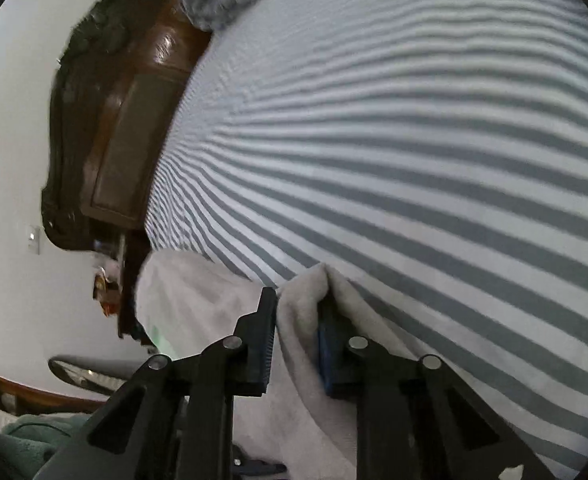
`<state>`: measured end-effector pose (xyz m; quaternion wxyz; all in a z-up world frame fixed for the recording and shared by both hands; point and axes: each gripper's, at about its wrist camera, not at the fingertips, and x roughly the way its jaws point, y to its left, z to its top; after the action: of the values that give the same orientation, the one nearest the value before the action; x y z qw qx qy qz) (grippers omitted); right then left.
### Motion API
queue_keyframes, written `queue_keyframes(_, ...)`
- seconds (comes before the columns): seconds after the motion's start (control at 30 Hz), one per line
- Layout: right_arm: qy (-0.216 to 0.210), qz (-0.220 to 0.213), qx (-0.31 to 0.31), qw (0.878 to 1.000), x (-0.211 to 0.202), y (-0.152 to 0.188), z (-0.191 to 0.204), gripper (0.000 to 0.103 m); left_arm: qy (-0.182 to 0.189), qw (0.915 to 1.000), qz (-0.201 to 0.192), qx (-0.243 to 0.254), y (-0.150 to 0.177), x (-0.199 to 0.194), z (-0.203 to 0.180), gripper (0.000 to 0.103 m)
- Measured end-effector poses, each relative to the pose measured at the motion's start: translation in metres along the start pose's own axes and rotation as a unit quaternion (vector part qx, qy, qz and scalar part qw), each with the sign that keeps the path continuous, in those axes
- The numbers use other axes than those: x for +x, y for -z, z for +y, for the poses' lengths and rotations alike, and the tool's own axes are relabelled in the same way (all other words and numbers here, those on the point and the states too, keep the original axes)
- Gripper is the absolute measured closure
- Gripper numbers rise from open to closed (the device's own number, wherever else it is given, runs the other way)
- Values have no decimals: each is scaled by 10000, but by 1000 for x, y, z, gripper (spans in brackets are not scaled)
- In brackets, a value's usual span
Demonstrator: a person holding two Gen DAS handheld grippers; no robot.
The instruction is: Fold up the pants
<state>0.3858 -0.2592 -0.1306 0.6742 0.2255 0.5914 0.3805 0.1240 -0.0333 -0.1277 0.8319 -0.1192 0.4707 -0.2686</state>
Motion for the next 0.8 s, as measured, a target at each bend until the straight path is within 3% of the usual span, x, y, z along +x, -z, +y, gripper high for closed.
queue_keyframes(0.2, 280, -1, 353, 9990, 7, -15, -21, 87, -42, 10000, 0, 47, -1, -2, 0, 92)
queue_keyframes(0.23, 338, -118, 386, 9986, 3, -17, -22, 89, -42, 10000, 1, 55, 0, -2, 0, 92)
queue_keyframes(0.3, 728, -665, 428, 9942, -22, -22, -25, 83, -57, 9999, -9, 85, 0, -2, 0, 92)
queue_keyframes(0.37, 631, -936, 419, 9927, -51, -21, -21, 83, -81, 9999, -13, 113, -1, -3, -1, 92)
queue_keyframes(0.5, 693, -659, -95, 9954, -56, 5, 13, 83, -75, 9999, -9, 79, -1, -2, -1, 92)
queue_keyframes(0.63, 875, -365, -216, 9953, -39, 19, 10, 84, -140, 9999, -1, 90, 0, -1, -3, 92)
queue_keyframes(0.67, 1047, -354, -112, 9938, -32, 18, 4, 86, -163, 9998, 9, 99, 0, -1, -4, 92)
queue_keyframes(0.73, 1253, -451, 81, 9911, -22, 13, -8, 100, -197, 9997, 20, 112, 0, -1, -6, 92)
queue_keyframes(0.8, 1341, -641, 186, 9887, -20, 10, -13, 103, -227, 9997, 31, 125, 1, 1, -9, 92)
